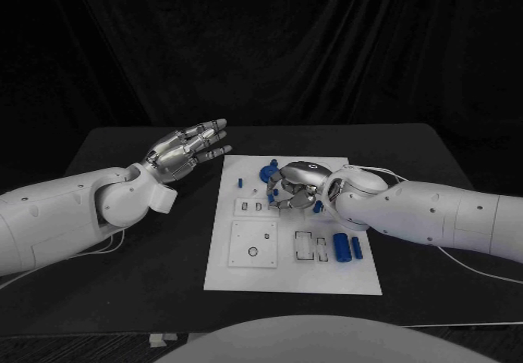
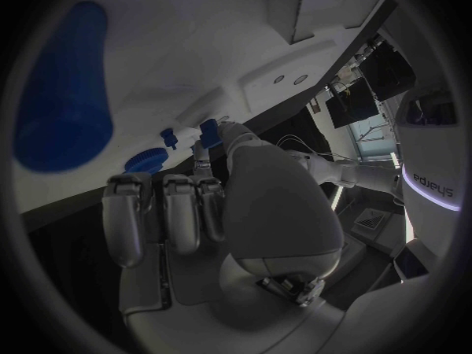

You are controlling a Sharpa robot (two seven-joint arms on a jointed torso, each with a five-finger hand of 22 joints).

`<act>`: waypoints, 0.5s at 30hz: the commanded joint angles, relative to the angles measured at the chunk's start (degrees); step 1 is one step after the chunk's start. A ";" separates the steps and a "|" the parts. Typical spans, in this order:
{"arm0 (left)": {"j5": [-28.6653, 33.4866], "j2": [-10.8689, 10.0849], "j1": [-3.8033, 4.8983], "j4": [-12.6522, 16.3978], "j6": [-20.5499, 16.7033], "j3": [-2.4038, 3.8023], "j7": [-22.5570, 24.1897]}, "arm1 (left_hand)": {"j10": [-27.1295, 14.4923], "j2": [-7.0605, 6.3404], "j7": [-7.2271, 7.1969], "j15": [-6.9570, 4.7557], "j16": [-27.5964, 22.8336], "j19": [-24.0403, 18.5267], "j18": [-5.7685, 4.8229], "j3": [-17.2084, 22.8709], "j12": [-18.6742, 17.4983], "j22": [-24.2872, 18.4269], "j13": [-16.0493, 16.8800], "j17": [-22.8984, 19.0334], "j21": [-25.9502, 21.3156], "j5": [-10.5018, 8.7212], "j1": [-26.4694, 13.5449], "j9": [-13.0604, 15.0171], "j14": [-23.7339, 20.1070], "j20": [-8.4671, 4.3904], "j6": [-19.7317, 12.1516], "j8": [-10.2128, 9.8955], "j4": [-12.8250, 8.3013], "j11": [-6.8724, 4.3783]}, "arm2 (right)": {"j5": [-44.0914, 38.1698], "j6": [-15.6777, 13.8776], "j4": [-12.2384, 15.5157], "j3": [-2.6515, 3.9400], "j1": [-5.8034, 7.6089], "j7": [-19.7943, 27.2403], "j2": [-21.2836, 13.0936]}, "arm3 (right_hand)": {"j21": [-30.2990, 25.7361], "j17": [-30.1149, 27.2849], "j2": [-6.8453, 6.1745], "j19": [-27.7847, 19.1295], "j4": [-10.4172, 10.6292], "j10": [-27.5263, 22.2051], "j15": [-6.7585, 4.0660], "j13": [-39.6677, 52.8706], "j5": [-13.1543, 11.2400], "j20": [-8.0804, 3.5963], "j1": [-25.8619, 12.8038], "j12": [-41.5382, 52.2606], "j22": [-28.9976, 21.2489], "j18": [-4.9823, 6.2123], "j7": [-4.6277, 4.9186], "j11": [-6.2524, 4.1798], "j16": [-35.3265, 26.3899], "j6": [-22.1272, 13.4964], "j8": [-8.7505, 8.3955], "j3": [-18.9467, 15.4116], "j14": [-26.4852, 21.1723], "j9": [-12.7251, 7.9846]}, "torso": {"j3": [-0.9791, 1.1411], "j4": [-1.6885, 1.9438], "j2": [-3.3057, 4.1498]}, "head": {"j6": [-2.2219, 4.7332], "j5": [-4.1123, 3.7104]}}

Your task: Assemble the parts on the task board

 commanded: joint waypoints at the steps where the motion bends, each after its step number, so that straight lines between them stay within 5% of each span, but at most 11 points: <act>1: 0.17 0.07 -0.18 0.00 0.92 0.07 0.43 | -0.35 0.09 -0.03 -0.10 -0.14 -0.45 0.62 0.21 0.08 -0.08 -0.09 -0.03 -0.20 0.21 -0.54 0.00 0.02 -0.01 -0.13 0.10 0.00 -0.21 | -0.58 -1.24 -0.21 0.04 -0.24 -0.50 0.17 | -0.34 15.09 0.03 5.71 -0.02 6.06 0.33 15.08 0.11 0.45 -0.41 0.15 14.76 -0.21 0.26 0.39 0.15 0.13 -0.31 -0.17 6.00 -0.08 | -0.01 -0.01 -0.01 | 0.00 0.13; 15: 0.17 0.00 -0.51 -0.17 1.10 0.07 0.29 | -0.41 0.14 -0.10 -0.17 -0.18 -0.48 0.63 0.28 0.03 -0.10 -0.10 -0.04 -0.23 0.20 -0.56 0.01 0.00 -0.06 -0.09 0.12 0.00 -0.29 | -0.62 -0.58 -0.25 0.04 -0.38 -0.48 0.35 | -0.48 15.09 -0.14 5.62 -0.12 6.06 0.40 15.08 -0.44 0.55 -0.78 0.15 14.70 -0.16 0.32 0.44 0.15 0.11 -0.62 -0.36 6.00 -0.35 | -0.01 0.02 0.01 | 0.00 0.03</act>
